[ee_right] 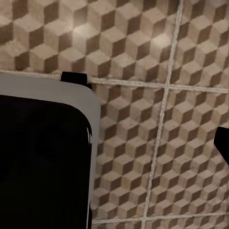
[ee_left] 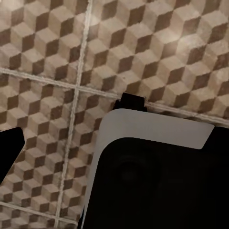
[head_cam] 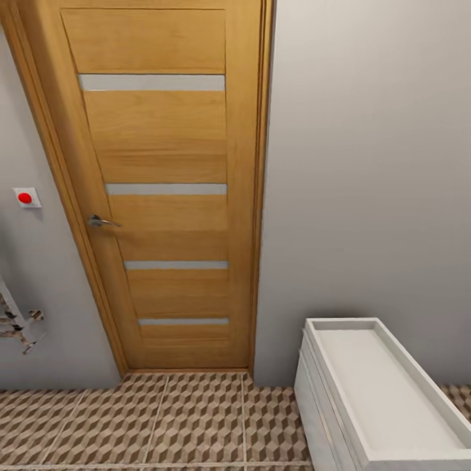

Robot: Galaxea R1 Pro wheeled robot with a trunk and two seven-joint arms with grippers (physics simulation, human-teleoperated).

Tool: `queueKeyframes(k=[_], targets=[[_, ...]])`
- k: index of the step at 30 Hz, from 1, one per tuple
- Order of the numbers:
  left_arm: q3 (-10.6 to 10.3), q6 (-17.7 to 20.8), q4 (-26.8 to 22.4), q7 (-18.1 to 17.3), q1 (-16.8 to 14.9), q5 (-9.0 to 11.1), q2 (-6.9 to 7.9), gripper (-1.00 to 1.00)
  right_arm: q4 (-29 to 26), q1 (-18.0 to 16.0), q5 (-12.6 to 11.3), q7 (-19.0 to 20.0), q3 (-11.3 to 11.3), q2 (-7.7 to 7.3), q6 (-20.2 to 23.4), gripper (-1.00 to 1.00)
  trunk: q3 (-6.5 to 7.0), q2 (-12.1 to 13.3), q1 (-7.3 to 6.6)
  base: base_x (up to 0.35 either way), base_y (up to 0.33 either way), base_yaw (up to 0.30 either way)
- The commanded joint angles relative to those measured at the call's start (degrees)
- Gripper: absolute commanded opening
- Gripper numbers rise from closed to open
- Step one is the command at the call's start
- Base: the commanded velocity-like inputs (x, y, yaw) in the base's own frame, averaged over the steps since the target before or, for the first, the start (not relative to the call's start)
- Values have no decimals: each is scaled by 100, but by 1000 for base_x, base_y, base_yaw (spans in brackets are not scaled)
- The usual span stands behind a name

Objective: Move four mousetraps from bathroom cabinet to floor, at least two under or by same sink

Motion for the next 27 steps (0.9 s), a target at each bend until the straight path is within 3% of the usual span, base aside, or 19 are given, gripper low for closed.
queueKeyframes(k=[1,27], targets=[[-49,1,-3,16,-3,48,0,100,18,-6,-54,-1,48,2,-38,100,-6,-3,0,0,0,300],[-47,1,-4,16,-3,48,0,100,19,-6,-47,4,45,1,-63,100,-6,-3,0,0,0,300]])
